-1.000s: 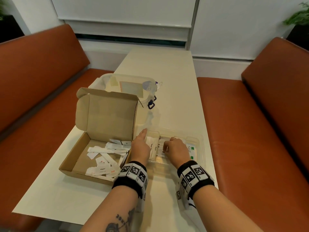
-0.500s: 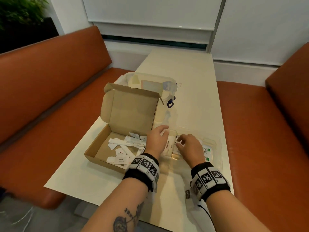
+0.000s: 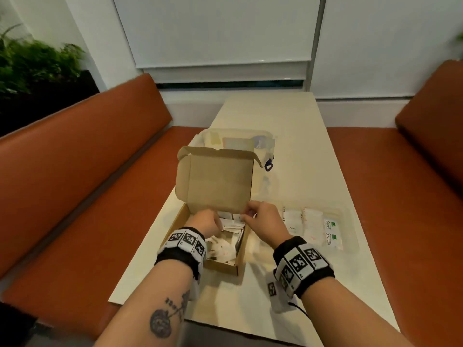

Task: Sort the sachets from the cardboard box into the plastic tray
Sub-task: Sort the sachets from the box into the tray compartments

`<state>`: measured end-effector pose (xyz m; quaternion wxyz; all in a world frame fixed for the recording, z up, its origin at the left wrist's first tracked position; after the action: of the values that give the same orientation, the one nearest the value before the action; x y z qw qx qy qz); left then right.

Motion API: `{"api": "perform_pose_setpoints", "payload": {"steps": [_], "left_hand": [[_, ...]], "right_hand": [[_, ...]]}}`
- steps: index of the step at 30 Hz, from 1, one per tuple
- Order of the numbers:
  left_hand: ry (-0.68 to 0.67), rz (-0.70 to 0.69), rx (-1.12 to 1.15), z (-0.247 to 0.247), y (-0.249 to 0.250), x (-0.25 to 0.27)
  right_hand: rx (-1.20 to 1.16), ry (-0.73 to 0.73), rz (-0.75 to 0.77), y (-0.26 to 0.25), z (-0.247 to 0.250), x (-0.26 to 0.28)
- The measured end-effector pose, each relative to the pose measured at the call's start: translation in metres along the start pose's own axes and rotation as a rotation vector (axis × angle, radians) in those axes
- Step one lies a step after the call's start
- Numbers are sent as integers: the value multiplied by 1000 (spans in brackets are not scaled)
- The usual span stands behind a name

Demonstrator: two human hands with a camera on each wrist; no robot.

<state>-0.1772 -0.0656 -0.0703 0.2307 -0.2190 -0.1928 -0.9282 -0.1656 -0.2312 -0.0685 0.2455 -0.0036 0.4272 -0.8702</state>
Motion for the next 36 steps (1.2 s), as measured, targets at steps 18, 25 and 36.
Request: {"api": "perform_pose_setpoints", "payload": {"steps": [18,25,36], "left_hand": [[-138,-22,379,-43,8,-24],[-102,-91,203,-42,14,-30],[-92,-198,115,-42,14,-40]], "right_hand": [[110,297,-280,-19,-34,4],[95,302,-304,-14,-52,-2],[159,258,-351,0,-62,6]]}}
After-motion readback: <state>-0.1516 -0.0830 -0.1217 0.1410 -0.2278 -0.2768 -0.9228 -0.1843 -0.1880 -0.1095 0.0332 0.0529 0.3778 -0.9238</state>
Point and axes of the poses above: each hand's wrist, its own x-axis away from the middle knuckle, its own z-axis out of the back of the hand, y = z × x, the point moved 1 cm from there along -x, towards the middle knuckle, and after that the axes turned 13 degrees about z, right-handed, at the moved point
